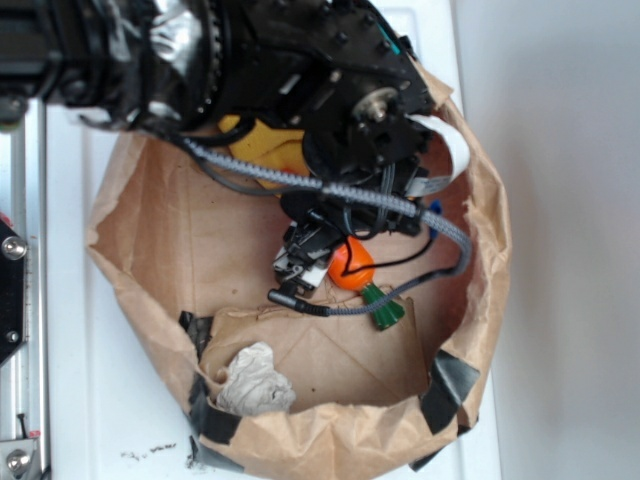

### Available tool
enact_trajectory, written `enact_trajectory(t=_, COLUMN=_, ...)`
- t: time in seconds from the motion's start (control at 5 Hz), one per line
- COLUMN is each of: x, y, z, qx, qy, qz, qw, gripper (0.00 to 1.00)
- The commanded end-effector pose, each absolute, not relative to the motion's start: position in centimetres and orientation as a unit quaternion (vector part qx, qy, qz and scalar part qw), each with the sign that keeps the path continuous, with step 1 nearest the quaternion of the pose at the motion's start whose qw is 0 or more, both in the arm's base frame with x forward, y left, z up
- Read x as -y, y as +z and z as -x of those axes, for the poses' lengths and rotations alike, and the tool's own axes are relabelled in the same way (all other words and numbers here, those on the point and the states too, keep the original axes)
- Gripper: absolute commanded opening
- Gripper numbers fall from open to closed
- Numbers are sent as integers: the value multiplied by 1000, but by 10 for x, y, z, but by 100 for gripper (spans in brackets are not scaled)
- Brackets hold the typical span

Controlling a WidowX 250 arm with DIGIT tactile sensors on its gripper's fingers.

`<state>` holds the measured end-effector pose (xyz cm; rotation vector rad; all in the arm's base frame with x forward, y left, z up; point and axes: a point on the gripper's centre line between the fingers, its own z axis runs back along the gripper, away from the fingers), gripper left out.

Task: Grab the carrot.

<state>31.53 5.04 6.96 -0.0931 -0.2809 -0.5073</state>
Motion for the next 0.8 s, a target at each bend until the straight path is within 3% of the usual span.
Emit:
enact_trajectory(t=0.0, x=-46, y=84, z=-318, qx=158, qy=-257, qz=35, qw=953, gripper=100)
enact_trajectory(t=0.2, x=-39, y=61, z=-319, qx=176, qy=-268, qz=7, qw=947, gripper=100)
enact_trajectory(t=0.6, x=-30, y=46, z=-322, qx=183, qy=-276, qz=0, qw=944, gripper=100)
